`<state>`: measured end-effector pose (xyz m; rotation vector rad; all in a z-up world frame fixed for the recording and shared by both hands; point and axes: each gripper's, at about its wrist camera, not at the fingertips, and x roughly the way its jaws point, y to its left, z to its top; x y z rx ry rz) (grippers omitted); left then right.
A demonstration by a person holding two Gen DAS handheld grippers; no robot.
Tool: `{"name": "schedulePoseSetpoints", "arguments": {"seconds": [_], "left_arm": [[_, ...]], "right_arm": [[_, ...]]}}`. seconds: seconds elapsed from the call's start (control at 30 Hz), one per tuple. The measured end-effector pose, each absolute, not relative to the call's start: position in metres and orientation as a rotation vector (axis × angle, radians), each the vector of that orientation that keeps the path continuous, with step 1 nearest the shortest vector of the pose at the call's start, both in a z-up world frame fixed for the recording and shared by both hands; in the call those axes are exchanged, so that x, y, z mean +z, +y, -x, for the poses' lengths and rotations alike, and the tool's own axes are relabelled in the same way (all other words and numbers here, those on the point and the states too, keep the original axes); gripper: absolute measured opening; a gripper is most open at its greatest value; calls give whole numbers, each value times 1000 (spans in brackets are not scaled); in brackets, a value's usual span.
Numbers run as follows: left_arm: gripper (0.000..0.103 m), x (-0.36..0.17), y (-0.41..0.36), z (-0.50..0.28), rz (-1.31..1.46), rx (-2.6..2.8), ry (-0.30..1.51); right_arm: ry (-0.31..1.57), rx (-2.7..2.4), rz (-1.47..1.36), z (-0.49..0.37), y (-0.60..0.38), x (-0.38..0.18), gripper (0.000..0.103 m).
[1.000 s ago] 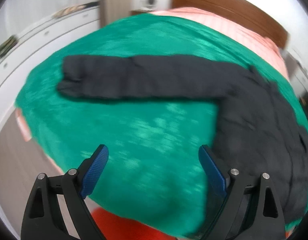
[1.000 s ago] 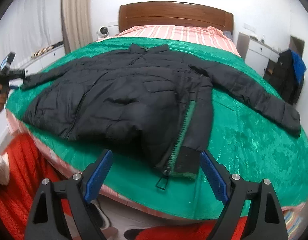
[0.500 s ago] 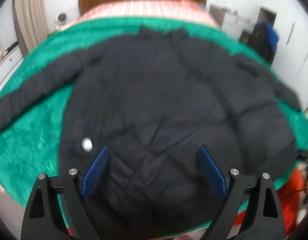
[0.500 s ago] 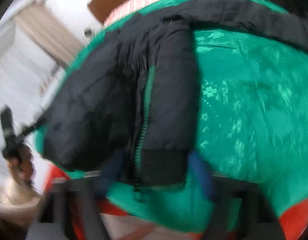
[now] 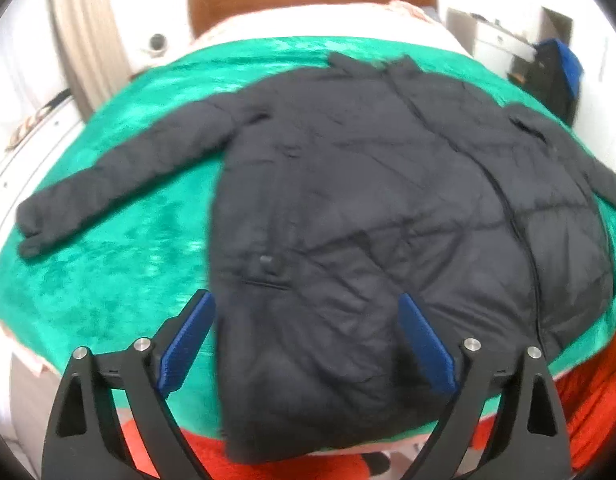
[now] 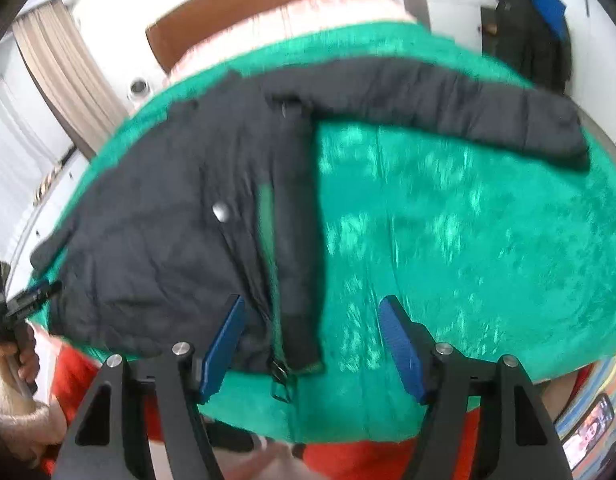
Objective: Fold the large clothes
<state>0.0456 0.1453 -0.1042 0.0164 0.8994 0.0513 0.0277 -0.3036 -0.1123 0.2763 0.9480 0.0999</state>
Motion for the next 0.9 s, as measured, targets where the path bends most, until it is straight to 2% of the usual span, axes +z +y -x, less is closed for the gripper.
{"name": "schedulePoseSetpoints", "arguments": {"seconds": [0.03,0.07,0.23,0.33,0.4,0.47,0.63,0.9], "left_arm": [[94,-102,155,-46,29,66,902],[94,-103,161,-47,66,71,908],[95,-113,173,-52,170,65,911],[98,-127,156,-52,59,77,931],[98,-148,151,-55,-37,125,989],[98,-153,162,-51,45,128,1012],[100,-133,189,-34,185,136,947],[102,-167,206,-42,329,77,1052]], "right_arm": [[944,110,-295,-31,-302,-111,80],[946,134,-318,-35,-298,-114,82],[964,144,-314,-39,-282,-130,82],[892,150,-263,-33,-268,-124,82],[948,142,-205,-36,-260,-136,82],[1013,106,-229,-35,-265,-150,82],[959,116,-293,-22,-275,-145,83],[1022,179,-344,-33,-270,-163,83]]}}
